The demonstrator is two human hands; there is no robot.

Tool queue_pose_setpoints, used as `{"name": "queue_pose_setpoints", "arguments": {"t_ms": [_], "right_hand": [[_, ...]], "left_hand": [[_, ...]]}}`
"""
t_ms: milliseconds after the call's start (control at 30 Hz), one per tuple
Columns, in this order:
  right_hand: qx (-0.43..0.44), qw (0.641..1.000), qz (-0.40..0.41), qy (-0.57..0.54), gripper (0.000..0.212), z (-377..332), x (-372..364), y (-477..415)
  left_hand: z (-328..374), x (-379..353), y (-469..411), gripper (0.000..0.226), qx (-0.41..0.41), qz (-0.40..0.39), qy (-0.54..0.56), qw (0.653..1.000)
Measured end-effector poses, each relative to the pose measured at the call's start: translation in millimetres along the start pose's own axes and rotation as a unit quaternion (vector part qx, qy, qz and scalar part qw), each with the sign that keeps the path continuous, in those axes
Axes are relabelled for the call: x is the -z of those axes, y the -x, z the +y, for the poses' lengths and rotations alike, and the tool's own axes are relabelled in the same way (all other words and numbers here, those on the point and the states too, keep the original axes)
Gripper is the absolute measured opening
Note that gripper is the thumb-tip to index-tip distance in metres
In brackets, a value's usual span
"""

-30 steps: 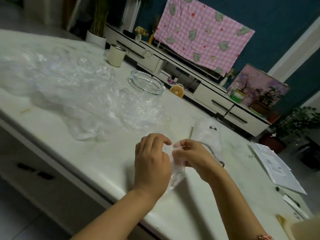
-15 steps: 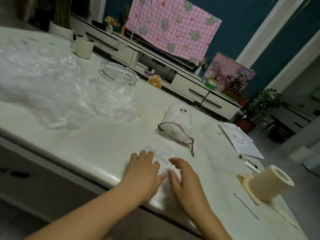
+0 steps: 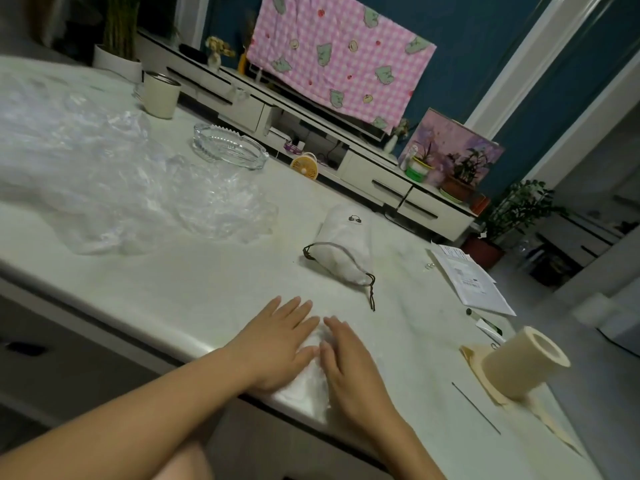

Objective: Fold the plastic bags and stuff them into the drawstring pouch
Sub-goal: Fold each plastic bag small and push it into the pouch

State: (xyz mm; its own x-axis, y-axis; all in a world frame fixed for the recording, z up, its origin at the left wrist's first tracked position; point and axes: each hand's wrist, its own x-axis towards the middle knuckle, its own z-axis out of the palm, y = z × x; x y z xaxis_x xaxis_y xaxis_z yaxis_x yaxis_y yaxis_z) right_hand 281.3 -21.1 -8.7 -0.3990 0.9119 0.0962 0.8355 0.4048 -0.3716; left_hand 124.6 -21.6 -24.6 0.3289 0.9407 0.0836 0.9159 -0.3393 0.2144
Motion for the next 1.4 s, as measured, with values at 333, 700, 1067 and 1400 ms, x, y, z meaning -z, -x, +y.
{"name": "queue_pose_setpoints", "arguments": {"t_ms": [333, 700, 1067, 1400], "right_hand": [[0.030, 0.998, -0.056, 0.018, 0.051, 28, 12, 12], [0.077, 0.995, 0.025, -0.056, 0.035, 38, 4, 63], [-0.004, 0.980, 0.041, -0.195, 0.028, 45, 28, 34], [-0.182, 0.969, 0.142, -0.084, 0.044, 39, 25, -8]], "left_hand": [[-20, 7, 8, 0.118, -0.024, -0.054, -0.012, 0.998], [5, 13, 22, 0.098, -0.128, 0.077, 0.085, 0.985], [4, -4, 10, 0.049, 0.015, 0.214, 0.313, 0.925], [16, 8, -13, 0.030, 0.204, 0.172, 0.101, 0.958]]}}
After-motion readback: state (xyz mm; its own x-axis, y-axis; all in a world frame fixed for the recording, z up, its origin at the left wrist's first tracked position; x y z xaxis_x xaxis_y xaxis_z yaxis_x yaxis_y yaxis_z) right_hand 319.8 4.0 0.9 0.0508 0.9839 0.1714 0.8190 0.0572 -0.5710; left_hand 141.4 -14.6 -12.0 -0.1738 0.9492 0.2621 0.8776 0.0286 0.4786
